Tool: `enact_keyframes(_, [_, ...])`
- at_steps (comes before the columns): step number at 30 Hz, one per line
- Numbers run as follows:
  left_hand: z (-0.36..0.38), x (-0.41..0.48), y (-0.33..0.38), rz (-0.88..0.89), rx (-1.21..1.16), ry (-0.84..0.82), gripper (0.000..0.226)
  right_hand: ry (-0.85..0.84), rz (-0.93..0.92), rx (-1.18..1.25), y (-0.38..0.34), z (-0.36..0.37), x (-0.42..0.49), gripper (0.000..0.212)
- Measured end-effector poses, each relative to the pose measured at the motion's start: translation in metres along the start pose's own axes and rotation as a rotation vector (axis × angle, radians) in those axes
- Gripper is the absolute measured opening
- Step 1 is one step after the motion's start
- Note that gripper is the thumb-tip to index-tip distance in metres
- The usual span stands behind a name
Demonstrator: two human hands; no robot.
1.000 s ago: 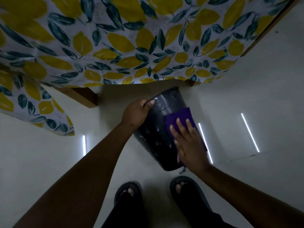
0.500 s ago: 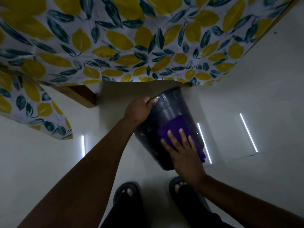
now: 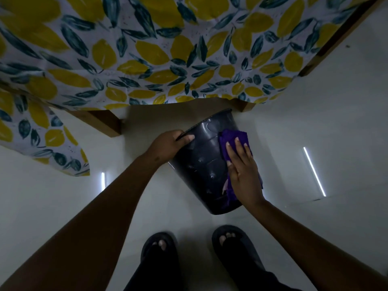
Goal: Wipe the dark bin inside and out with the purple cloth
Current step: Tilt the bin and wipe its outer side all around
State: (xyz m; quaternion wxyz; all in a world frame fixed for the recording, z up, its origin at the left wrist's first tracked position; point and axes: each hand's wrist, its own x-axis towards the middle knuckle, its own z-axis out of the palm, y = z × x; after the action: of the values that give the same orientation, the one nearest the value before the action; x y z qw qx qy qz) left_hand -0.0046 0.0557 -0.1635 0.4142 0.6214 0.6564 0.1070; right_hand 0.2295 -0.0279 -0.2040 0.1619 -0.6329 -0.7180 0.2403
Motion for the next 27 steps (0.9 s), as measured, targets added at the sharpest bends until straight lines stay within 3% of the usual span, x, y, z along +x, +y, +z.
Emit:
enact_keyframes(2, [0.003, -0.002, -0.003, 0.003, -0.046, 0.025, 0.032, 0.002, -0.058, -0.125, 0.000, 0.003, -0.012, 0.055])
enact_keyframes(5, [0.009, 0.002, 0.009, 0.014, -0.045, 0.046, 0.034, -0.122, -0.333, -0.435, 0.004, 0.018, -0.050, 0.084])
enact_keyframes(8, [0.015, 0.009, 0.022, 0.024, -0.062, -0.007, 0.038, -0.205, -0.524, -0.622, 0.003, 0.031, -0.073, 0.081])
enact_keyframes(14, [0.013, 0.011, 0.023, 0.053, -0.087, -0.028, 0.032, -0.075, -0.378, -0.572, -0.020, 0.018, -0.016, 0.066])
enact_keyframes(17, [0.014, 0.007, 0.018, 0.043, -0.114, -0.025, 0.030, -0.020, -0.303, -0.517, -0.004, 0.020, -0.039, 0.080])
enact_keyframes(19, [0.016, 0.008, 0.014, 0.038, -0.108, -0.022, 0.029, -0.052, -0.350, -0.573, 0.003, 0.024, -0.060, 0.085])
enact_keyframes(23, [0.016, 0.010, 0.018, 0.043, -0.099, -0.025, 0.026, -0.120, -0.496, -0.620, -0.004, 0.025, -0.051, 0.070])
enact_keyframes(27, [0.016, 0.013, 0.025, 0.045, -0.103, -0.009, 0.042, -0.044, -0.277, -0.456, 0.000, 0.012, -0.031, 0.069])
